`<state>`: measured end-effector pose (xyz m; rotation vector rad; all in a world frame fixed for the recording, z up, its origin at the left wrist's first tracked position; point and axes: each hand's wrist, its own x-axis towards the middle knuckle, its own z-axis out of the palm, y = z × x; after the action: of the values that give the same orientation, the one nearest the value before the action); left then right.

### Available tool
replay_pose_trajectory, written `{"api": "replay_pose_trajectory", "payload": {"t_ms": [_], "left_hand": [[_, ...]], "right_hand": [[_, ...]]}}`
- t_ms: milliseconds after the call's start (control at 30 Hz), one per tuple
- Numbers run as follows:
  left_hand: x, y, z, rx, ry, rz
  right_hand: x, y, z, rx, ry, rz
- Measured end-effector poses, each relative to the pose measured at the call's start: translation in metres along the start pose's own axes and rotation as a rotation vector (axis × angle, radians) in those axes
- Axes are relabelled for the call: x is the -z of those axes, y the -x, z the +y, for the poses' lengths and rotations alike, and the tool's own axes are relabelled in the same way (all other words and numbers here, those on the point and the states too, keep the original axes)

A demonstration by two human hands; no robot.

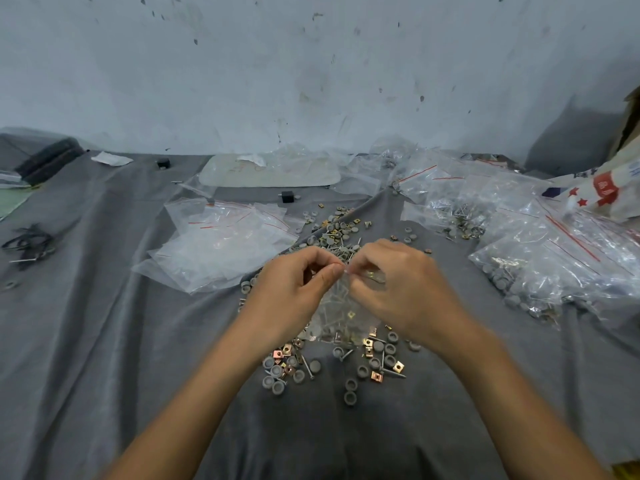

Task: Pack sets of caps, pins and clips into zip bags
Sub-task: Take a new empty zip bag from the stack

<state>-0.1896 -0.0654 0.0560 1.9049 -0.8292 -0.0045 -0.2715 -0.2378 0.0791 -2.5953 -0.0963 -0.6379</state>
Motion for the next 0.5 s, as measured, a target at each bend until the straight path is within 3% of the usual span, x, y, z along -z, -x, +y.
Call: {"api": "replay_pose_trajectory", "payload": {"t_ms": [333,500], "left_hand": [[0.016,-0.005,0.015,-0.046,0.116,0.01],[0.026,-0.008,0.016,-0.05,0.126,0.064]], "right_hand": [[0.009,-0.001,-0.01,-0.008,-0.103,0.277],[0.022,0.0,0.001,0.005,-0.122,0.308]]}}
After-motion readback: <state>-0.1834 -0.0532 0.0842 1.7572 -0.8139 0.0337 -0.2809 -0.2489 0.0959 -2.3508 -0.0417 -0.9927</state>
